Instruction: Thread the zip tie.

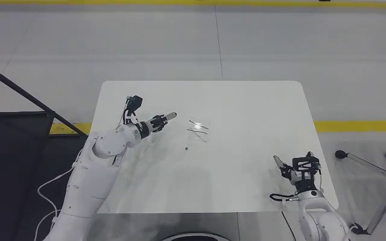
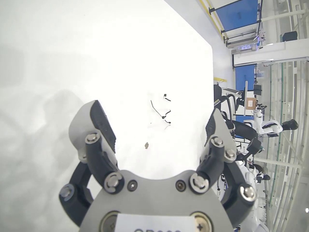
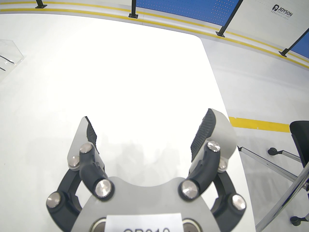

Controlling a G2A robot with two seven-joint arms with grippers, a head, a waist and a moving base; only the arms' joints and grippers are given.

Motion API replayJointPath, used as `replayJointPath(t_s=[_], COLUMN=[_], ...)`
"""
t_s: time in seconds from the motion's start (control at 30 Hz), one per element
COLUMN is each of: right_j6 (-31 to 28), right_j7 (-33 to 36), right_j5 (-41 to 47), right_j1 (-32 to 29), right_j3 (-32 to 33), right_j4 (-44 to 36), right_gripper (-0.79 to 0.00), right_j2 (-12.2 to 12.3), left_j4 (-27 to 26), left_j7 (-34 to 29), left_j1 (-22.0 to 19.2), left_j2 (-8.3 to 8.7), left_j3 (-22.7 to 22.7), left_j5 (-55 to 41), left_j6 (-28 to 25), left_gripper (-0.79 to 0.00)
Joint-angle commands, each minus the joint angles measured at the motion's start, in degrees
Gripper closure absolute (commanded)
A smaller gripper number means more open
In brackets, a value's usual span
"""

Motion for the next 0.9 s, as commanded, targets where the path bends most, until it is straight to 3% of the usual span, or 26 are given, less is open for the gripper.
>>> replayJointPath(t_s=[0.0,0.23,0.43,0.53,0.63,0.87], right_j6=[0.00,0.00,0.00,0.00,0.00,0.00], right_j7=[0.00,0.00,0.00,0.00,0.00,0.00], right_j5=[0.00,0.00,0.00,0.00,0.00,0.00], right_j1=[0.00,0.00,0.00,0.00,0.00,0.00], right_j3=[0.00,0.00,0.00,0.00,0.00,0.00], right_j4=[0.00,0.00,0.00,0.00,0.00,0.00], right_gripper=[-0.785,-0.785,-0.785,-0.785,-0.785,-0.785], right_j2=[0.00,0.00,0.00,0.00,0.00,0.00], left_j4=[-0.05,0.69,5.47,8.07,10.32,15.10], left_j7=[-0.01,0.12,2.37,2.94,2.91,0.61], left_j1=[0.06,-0.10,-5.45,-8.08,-10.32,-14.70], left_j2=[0.01,-0.08,-1.12,-1.69,-2.23,-3.12], left_j3=[-0.05,0.45,5.25,8.01,10.35,14.54], left_j5=[0.03,-0.52,-0.32,0.39,0.62,2.45], left_j6=[-0.05,0.70,1.77,0.88,-0.44,-1.73], left_gripper=[-0.785,-0.785,-0.785,-0.736,-0.542,-0.474])
